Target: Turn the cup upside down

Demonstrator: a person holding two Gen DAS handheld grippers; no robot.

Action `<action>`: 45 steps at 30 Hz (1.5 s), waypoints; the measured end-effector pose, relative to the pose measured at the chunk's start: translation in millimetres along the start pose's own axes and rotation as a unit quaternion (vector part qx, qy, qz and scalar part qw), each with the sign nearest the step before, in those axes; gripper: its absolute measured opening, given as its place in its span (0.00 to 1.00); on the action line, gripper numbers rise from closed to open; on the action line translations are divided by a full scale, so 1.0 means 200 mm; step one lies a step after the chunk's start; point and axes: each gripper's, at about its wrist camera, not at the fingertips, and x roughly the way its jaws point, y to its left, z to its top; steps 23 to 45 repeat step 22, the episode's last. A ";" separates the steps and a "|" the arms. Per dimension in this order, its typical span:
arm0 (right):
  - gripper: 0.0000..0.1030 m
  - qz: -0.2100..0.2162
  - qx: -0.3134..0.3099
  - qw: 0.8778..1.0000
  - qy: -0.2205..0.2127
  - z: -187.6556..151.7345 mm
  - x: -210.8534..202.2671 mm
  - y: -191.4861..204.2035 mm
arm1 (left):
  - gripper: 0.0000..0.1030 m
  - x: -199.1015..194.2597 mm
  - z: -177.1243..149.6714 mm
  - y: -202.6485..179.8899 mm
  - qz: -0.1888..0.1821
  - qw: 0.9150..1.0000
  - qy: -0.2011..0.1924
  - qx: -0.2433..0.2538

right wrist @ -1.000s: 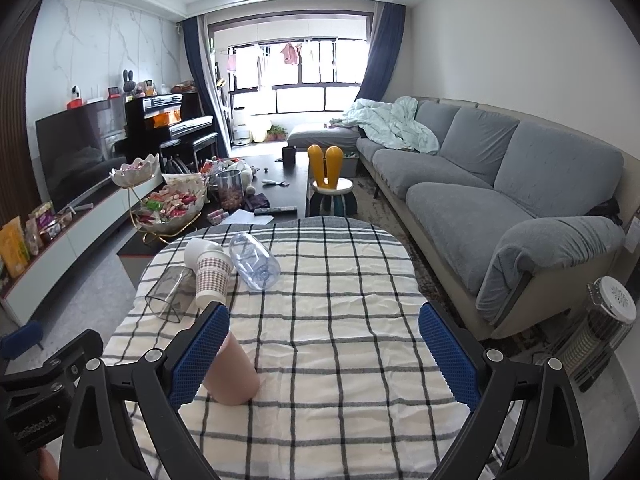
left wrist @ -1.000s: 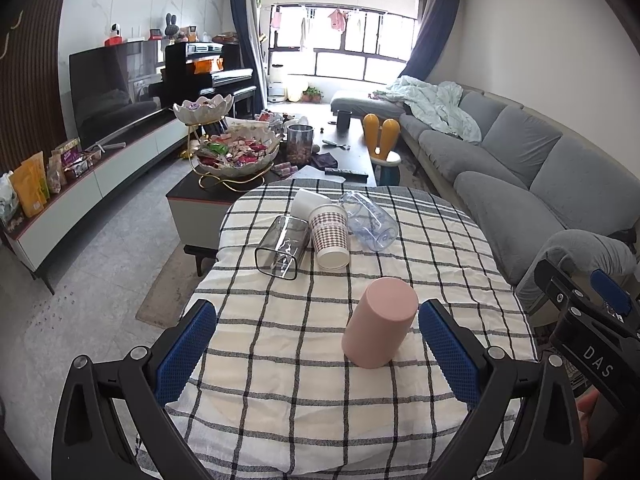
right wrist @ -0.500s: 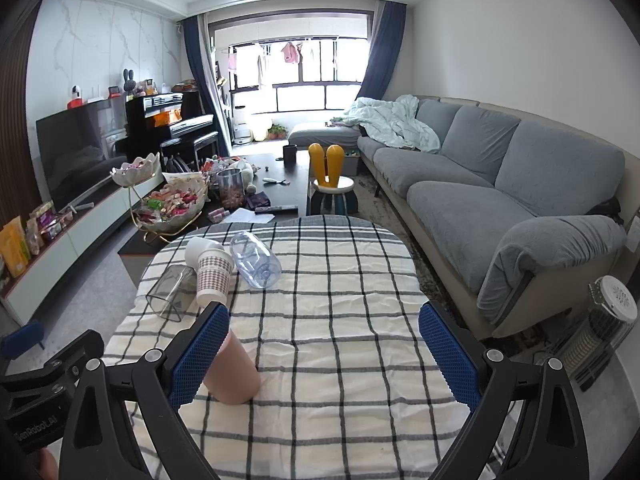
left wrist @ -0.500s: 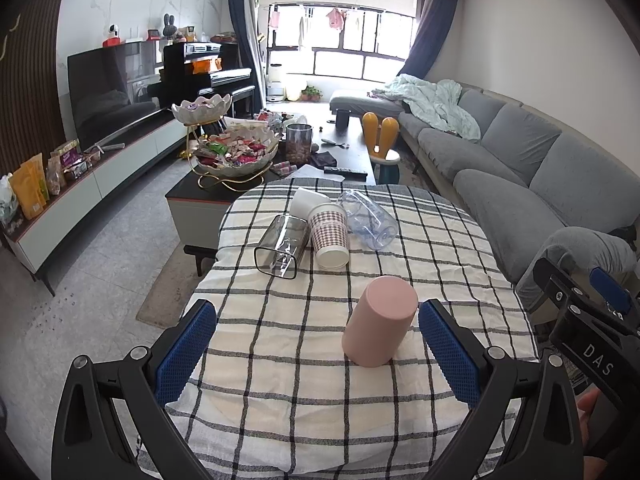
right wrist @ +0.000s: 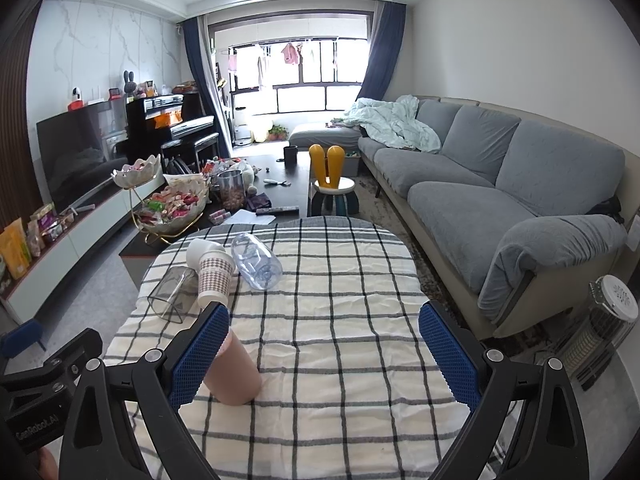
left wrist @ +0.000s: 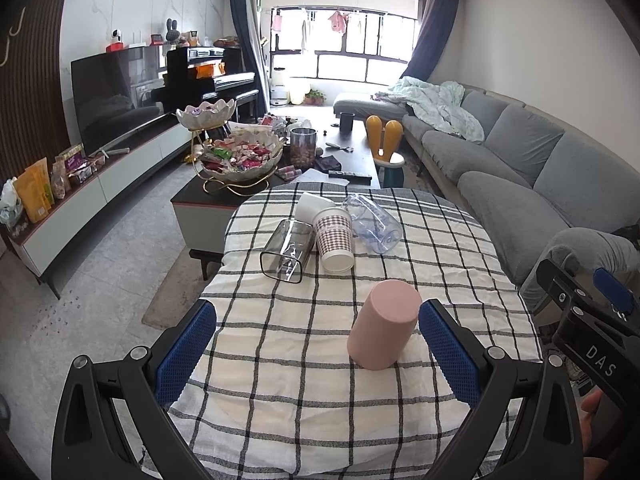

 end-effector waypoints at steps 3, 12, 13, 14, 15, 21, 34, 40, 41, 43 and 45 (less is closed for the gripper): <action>0.93 0.000 0.000 1.000 0.000 0.00 0.00 0.00 | 1.00 0.00 0.01 -0.01 -0.002 1.000 0.002 0.000; 0.93 -0.001 0.000 1.000 0.000 0.00 0.00 0.00 | 1.00 0.00 0.01 -0.01 0.001 1.000 0.000 0.001; 0.93 -0.001 0.000 1.000 0.000 0.00 0.00 0.00 | 1.00 0.00 0.01 -0.01 0.001 1.000 0.001 0.001; 0.93 0.000 0.001 1.000 0.000 0.00 0.00 0.00 | 1.00 0.00 0.01 -0.01 0.000 1.000 0.002 0.000; 0.93 0.000 0.001 1.000 0.000 0.00 0.00 0.00 | 1.00 0.00 0.01 -0.01 -0.001 1.000 0.003 -0.001; 0.93 0.000 0.000 1.000 0.000 0.00 0.00 0.00 | 1.00 0.00 0.01 -0.01 0.001 1.000 0.004 -0.003; 0.93 0.000 0.000 1.000 0.001 0.00 0.00 0.00 | 1.00 0.00 0.01 -0.01 0.001 1.000 0.003 -0.003; 0.93 0.000 0.000 1.000 0.001 0.00 0.00 0.00 | 1.00 0.00 0.01 -0.01 0.001 1.000 0.003 -0.003; 0.93 0.000 0.000 1.000 0.001 0.00 0.00 0.00 | 1.00 0.00 0.01 -0.01 0.001 1.000 0.003 -0.003; 0.93 0.000 0.000 1.000 0.001 0.00 0.00 0.00 | 1.00 0.00 0.01 -0.01 0.001 1.000 0.003 -0.003; 0.93 0.000 0.000 1.000 0.001 0.00 0.00 0.00 | 1.00 0.00 0.01 -0.01 0.001 1.000 0.003 -0.003</action>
